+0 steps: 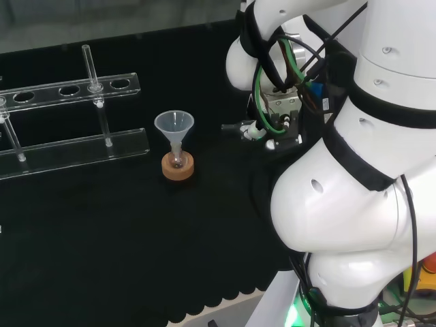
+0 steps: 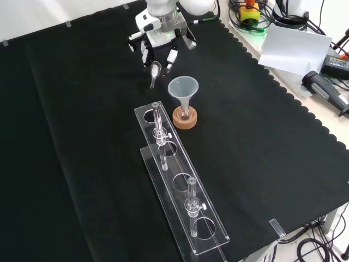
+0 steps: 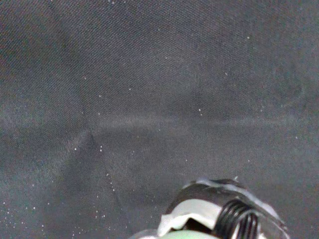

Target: Pick up the weighing funnel.

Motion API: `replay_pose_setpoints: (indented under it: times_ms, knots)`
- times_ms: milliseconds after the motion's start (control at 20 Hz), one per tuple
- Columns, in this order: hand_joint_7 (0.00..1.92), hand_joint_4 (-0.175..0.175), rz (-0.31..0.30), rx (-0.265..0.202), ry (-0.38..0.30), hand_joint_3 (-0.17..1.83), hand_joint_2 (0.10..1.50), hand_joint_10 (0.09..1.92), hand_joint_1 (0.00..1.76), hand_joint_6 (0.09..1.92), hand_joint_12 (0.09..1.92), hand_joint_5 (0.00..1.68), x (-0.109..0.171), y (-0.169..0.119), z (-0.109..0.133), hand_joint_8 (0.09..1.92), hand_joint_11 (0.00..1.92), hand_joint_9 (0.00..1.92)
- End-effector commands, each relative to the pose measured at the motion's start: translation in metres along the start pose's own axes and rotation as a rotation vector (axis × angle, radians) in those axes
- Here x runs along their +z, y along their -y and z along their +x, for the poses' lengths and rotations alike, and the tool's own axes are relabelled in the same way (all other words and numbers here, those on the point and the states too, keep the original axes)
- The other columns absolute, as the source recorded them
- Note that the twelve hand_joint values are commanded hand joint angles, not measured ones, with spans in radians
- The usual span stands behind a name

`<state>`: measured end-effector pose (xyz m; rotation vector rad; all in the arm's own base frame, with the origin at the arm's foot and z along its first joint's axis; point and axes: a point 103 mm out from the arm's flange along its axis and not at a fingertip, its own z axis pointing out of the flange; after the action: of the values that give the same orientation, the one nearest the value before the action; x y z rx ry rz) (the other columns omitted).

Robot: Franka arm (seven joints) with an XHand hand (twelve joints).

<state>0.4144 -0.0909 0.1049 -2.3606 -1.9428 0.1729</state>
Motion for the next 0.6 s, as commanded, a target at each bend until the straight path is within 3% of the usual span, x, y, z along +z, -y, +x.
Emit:
replay_pose_setpoints:
  times_ms: [50, 300, 600]
  knots:
    - [1.59, 0.175, -0.005, 0.007, -0.005, 0.43, 0.74, 0.16, 1.12, 0.34, 1.57, 1.40, -0.008, -0.001, 0.002, 0.09, 0.00, 1.19]
    - [1.59, 0.175, -0.016, -0.005, 0.008, 0.43, 0.73, 0.16, 1.12, 0.34, 1.57, 1.40, -0.020, -0.005, -0.006, 0.09, 0.00, 1.19]
    - [1.60, 0.175, -0.022, -0.006, 0.020, 0.44, 0.73, 0.16, 1.12, 0.34, 1.56, 1.40, -0.024, -0.009, 0.003, 0.09, 0.00, 1.19]
